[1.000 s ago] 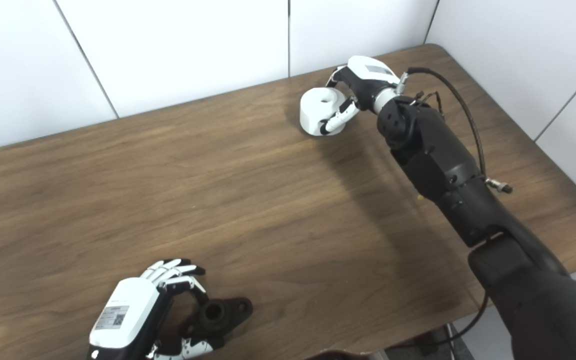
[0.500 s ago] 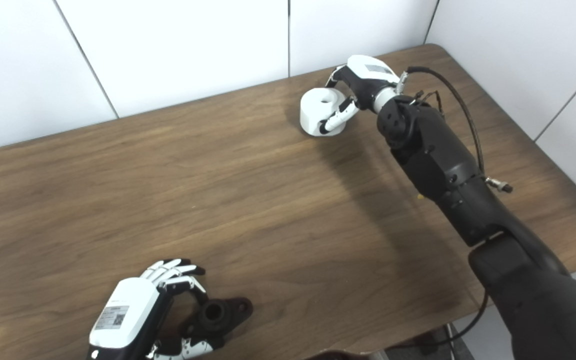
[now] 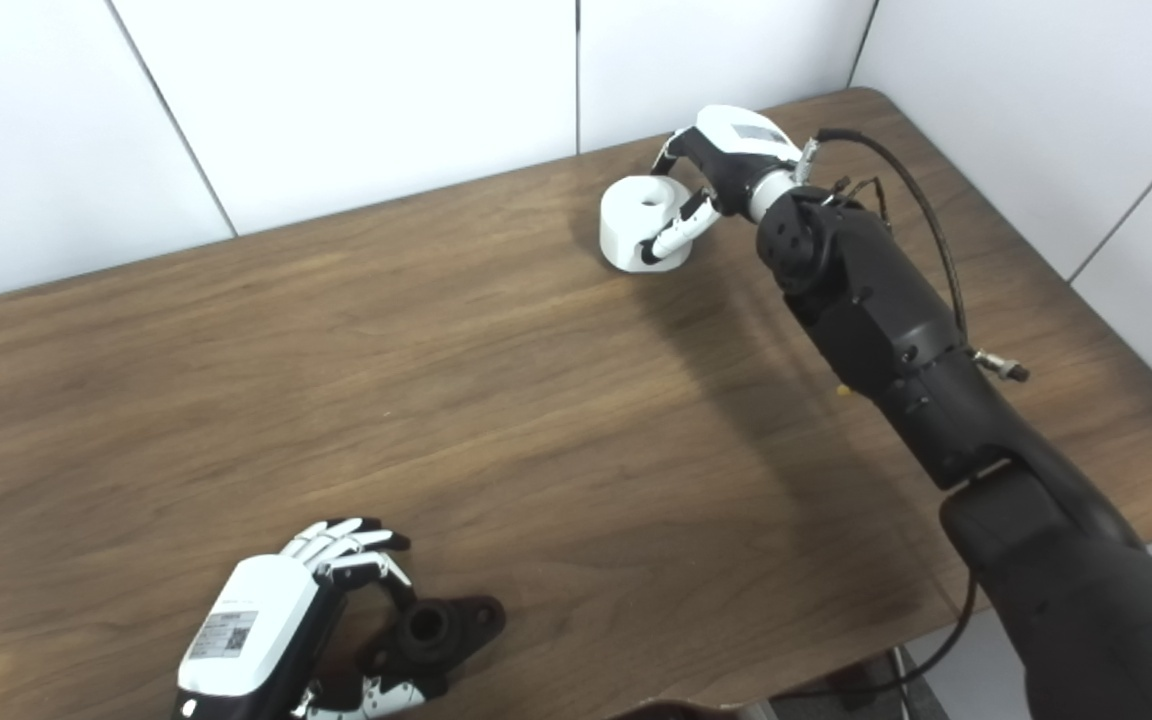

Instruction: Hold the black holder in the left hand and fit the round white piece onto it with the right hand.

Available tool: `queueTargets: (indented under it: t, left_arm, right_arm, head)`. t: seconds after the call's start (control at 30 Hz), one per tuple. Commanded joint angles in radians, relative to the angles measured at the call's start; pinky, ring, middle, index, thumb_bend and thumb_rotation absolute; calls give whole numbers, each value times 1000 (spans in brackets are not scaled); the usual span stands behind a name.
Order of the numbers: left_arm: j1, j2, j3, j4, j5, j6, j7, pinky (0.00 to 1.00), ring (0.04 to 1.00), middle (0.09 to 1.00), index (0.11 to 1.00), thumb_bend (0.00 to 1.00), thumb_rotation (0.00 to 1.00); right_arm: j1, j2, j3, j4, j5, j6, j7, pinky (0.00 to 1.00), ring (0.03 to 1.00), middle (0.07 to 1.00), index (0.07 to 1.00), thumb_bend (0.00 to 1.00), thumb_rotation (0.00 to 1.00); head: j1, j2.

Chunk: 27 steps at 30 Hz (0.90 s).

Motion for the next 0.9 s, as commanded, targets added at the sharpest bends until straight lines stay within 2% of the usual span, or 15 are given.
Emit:
queueTargets:
  t: [0.0, 0.87]
  left_arm:
    - [32, 21, -1, 13, 4, 25, -51, 871, 852, 778, 488, 520, 52]
    - [30, 16, 12, 11, -8, 35, -56, 882, 858, 782, 488, 520, 52]
  right_arm:
    - [-58, -36, -7, -30, -5, -18, -5, 901, 962, 904, 643, 764, 282]
    - [-57, -47, -2, -14, 2, -46, -16, 878, 948, 881, 605, 755, 275]
  head:
    - [0, 0]
    - [1, 4]
